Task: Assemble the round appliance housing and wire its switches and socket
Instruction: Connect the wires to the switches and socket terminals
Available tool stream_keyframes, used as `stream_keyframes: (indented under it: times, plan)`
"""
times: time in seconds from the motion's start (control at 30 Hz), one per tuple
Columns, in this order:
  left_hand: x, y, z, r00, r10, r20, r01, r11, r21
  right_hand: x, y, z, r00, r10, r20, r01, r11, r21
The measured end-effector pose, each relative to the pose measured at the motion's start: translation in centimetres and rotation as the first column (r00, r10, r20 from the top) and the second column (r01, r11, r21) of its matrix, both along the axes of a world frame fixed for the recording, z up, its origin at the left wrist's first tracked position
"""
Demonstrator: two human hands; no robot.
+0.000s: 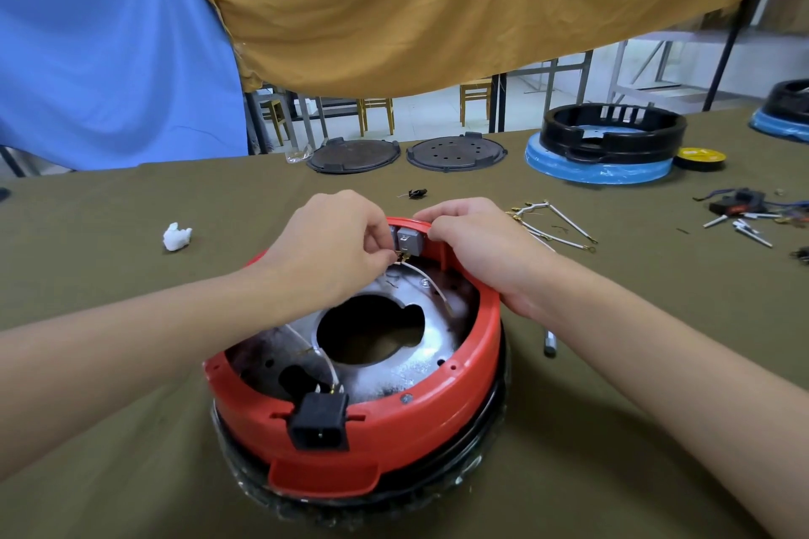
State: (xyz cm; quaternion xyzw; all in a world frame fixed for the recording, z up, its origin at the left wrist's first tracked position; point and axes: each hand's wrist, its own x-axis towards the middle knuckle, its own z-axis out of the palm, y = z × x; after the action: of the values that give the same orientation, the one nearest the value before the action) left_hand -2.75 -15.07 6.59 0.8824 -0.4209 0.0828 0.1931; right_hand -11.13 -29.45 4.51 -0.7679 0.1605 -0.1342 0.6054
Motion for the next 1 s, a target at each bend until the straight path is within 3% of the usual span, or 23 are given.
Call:
stream_keyframes:
  times: [0.17,0.3,0.43,1.0]
  plan:
    - [-0.2,0.0,0.0,0.966,-0.147,0.211,0.134,0.988,0.074,0.0,0.0,0.0,1.000,0.002,-0.002,-0.002,1.000,-0.010]
    - [0.1,0.1,-0.3,0.893,-0.284,0.348,0.231,0.955,0.185,-0.1,0.0,0.0,1.000,0.007,0.005,-0.007,1.000,-0.005]
    - [0.0,0.2,-0.8,0.804,-0.335,0.491,0.277,0.942,0.189,0.0,0.0,-0.1,1.000,0.020,0.007,-0.020,1.000,-0.006]
    - [0.4,0.0,-1.2,0.812,-0.299,0.500,0.278,0.953,0.119,0.0,0.0,-0.2,1.000,0.016,0.006,-0.016,1.000,-0.024]
